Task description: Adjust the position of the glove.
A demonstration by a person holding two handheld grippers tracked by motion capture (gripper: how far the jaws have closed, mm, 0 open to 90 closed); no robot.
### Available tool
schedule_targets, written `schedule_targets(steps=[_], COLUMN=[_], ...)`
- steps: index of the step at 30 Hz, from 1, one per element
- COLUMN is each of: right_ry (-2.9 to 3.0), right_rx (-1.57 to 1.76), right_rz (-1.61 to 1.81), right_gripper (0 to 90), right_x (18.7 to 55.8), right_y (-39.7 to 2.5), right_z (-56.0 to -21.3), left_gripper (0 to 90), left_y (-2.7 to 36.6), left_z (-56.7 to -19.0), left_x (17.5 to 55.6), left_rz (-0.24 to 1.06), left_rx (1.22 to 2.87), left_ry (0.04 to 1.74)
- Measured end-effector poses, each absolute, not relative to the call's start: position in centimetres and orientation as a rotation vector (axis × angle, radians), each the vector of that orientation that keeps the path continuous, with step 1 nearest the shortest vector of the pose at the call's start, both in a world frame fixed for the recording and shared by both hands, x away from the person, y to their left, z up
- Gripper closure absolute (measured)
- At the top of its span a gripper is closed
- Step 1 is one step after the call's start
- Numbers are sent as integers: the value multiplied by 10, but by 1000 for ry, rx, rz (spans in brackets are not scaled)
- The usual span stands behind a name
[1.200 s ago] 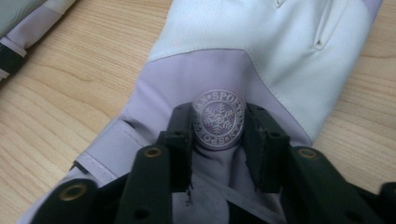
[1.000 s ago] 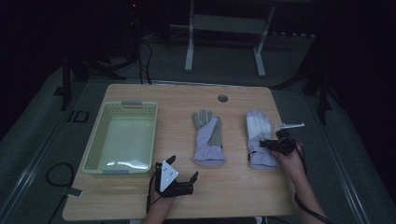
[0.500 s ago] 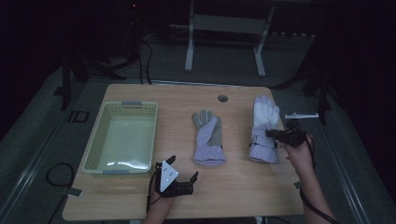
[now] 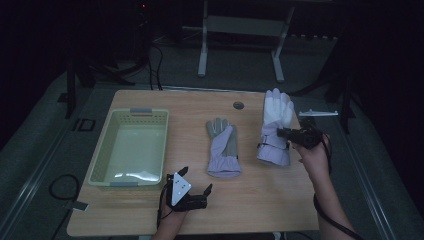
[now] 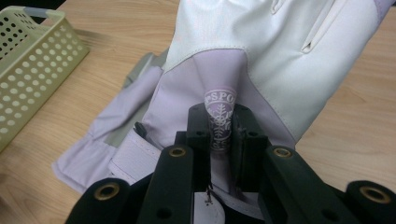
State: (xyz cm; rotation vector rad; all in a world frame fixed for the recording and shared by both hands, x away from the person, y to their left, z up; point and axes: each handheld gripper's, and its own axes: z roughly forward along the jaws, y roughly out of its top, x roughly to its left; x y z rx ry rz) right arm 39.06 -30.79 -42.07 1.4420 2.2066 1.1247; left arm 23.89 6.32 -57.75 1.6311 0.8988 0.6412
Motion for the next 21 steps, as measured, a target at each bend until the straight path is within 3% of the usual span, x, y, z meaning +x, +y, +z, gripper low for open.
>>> schedule_targets(steps=[21], right_ry=[2271], right_rx=[1390], right_rz=[1145], right_gripper=[794], right_x=[393], right_y=[-212], right_z=[-419], left_gripper=[24], left_y=[63], left_z=[-578], left_x=[239], left_rz=[644], left_rx=[1634], left_ry=[894])
